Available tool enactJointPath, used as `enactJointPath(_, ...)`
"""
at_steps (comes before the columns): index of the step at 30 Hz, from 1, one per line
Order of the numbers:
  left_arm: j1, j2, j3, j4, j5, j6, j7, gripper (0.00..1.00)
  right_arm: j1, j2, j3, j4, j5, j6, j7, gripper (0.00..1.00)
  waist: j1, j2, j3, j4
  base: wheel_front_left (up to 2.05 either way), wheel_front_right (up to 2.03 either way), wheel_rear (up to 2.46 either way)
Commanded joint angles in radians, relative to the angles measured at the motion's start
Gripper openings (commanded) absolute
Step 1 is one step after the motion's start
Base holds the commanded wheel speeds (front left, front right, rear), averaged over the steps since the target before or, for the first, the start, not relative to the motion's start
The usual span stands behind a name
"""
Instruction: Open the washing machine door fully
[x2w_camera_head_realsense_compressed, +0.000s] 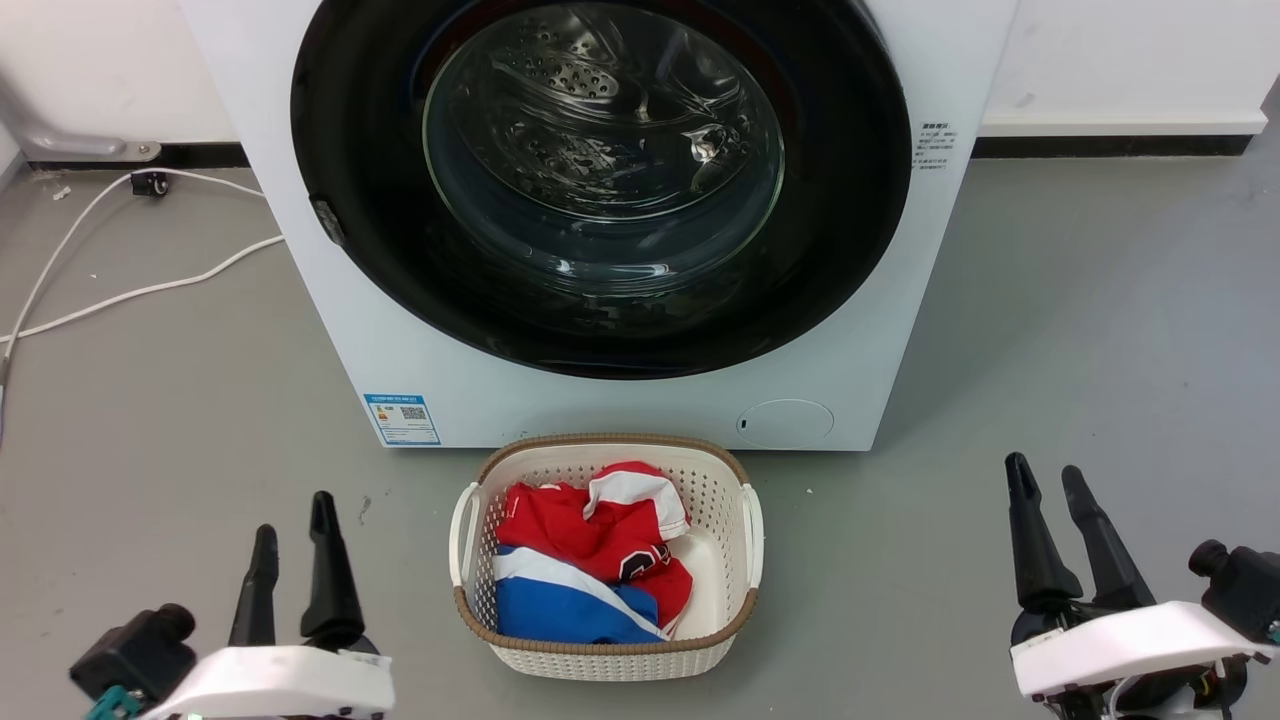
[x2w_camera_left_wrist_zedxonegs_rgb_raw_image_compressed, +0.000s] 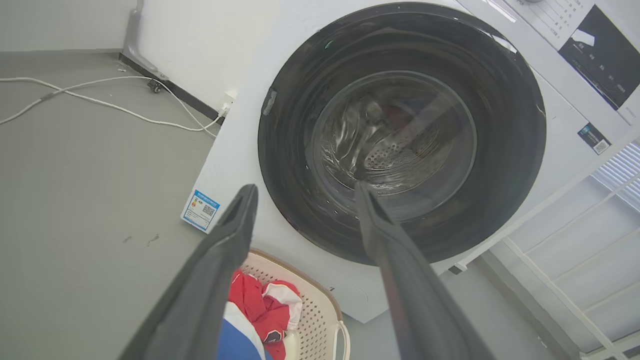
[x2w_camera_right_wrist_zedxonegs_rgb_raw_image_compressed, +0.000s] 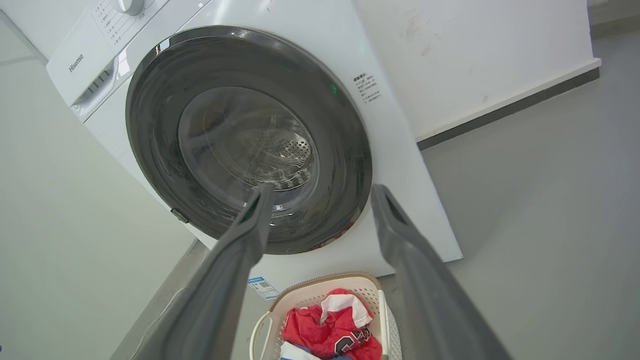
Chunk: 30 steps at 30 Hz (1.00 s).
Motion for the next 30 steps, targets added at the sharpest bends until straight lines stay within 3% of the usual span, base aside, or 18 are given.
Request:
enactJointPath(1,0.004,0.003,-0.023,-0.021,0.059,0.015,-0.012,1.0,0.001,-0.002,0.007,-0.021,-0.042,0.001,-0.011,1.0,0.0,0.0,0.0,0.0,0.0,0.0,0.0)
enactJointPath(5,0.013,0.003,-0.058,-0.026,0.119,0.028,-0.022,1.0,0.007,-0.002,0.013,-0.027,-0.099,0.001,-0.022,1.0,0.0,0.0,-0.001,0.001,0.0,0.0,0.0)
enactJointPath(22,0.029,0.026,-0.156,0.004,0.321,-0.004,-0.064,1.0,0.021,-0.002,0.008,-0.004,-0.317,0.002,-0.063,1.0,0.0,0.0,-0.005,0.002,0.0,0.0,0.0)
enactJointPath(30,0.034,0.05,-0.214,0.002,0.411,0.027,-0.082,1.0,0.026,-0.002,0.005,0.011,-0.393,0.002,-0.081,1.0,0.0,0.0,-0.008,0.0,0.0,0.0,0.0)
